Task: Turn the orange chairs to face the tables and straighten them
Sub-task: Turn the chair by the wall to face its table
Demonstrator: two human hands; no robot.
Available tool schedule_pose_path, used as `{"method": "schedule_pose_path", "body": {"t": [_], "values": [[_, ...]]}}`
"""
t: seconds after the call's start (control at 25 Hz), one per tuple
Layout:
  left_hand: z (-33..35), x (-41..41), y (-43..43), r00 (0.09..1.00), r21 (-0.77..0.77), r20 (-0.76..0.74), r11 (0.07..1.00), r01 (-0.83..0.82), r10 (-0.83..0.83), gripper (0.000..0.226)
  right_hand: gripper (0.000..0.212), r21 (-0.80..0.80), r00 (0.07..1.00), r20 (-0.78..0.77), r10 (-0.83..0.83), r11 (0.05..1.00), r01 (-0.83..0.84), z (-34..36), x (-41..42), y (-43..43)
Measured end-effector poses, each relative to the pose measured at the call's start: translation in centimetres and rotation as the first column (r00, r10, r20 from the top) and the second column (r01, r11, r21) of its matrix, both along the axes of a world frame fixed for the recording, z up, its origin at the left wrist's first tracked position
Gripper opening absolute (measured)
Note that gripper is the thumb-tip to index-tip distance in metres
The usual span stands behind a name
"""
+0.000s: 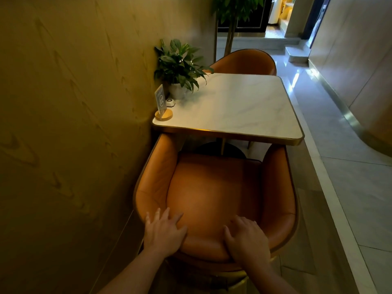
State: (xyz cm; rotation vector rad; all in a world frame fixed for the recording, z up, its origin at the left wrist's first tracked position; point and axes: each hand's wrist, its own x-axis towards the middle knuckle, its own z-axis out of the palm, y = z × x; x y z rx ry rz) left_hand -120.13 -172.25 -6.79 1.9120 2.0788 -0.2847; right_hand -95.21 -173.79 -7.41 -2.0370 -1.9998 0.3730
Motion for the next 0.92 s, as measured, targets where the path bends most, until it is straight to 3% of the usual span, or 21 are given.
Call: {"method": "schedule_pose_path", "body": {"t": [0.28, 0.44, 0.92], "values": [[1.7, -0.1, 1.6, 0.970, -0.234, -0.071, 0.949, 0.211, -0.233, 0.055, 0.072, -0.116, 1.000, 0.027, -0.014, 0.993, 0.017, 0.2, -0.2, 0.5], [1.2, -0.3, 1.5, 0.978, -0.221, -0.065, 0.958, 0.180, -0.199, 0.061, 0.072, -0.067, 0.999, 0.021, -0.049, 0.996, 0.050, 0.0, -0.6, -0.1], [1.9, -0.3, 0.1, 0.988, -0.238, -0.074, 0.965, 0.111, -0.132, 0.071, 0.062, -0.140, 1.000, 0.024, 0.001, 0.990, 0.002, 0.6, -0.5, -0.7]]}}
